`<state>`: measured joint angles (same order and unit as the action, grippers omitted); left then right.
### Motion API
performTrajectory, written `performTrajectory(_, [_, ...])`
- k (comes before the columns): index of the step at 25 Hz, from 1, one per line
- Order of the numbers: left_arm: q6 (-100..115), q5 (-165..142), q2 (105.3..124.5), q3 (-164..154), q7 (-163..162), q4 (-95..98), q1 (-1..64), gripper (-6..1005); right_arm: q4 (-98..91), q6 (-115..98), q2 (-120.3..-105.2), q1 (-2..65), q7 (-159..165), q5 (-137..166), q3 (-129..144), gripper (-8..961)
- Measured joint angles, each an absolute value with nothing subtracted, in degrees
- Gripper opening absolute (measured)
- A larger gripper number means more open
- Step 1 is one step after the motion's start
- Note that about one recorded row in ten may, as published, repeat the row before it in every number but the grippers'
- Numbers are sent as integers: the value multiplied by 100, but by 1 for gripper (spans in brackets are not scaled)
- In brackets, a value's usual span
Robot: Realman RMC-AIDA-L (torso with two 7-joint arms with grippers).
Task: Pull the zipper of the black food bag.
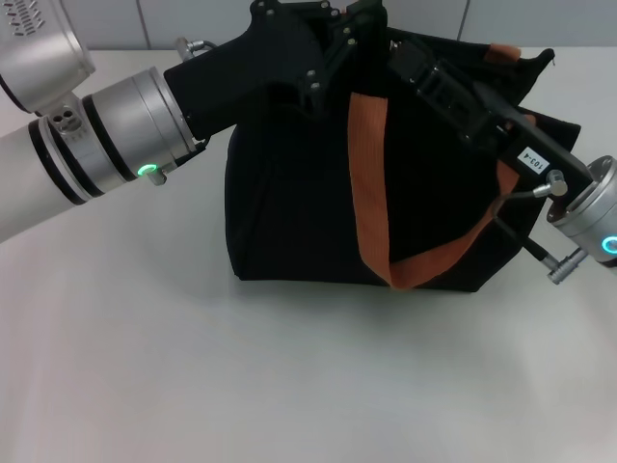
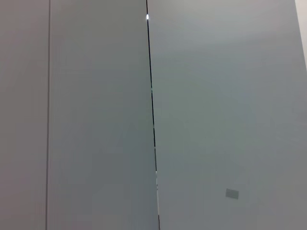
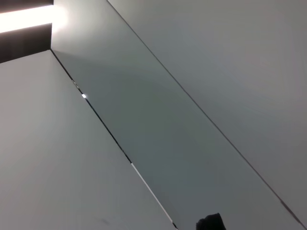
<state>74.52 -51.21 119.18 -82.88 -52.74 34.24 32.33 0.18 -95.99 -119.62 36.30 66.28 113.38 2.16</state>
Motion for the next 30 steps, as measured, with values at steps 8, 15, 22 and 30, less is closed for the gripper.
performTrajectory(8, [7452,-5120,11918,-8289,-5274,3437,3243,70,17,-9597,-11962,3646,6637,11345,220,423])
performTrajectory(15, [7455,-5107,11918,-8288,-5274,3437,3243,74,123,-9568,-11948,3610,6726,11325,190,293])
performTrajectory(22, [7484,-5102,11918,-8287,-5274,3413,3223,79,122,-9537,-11948,3586,6728,11329,176,156])
performTrajectory(30, [7503,-5035,11918,-8289,-5274,3410,3190,84,115,-9527,-11940,3528,6752,11324,167,-2])
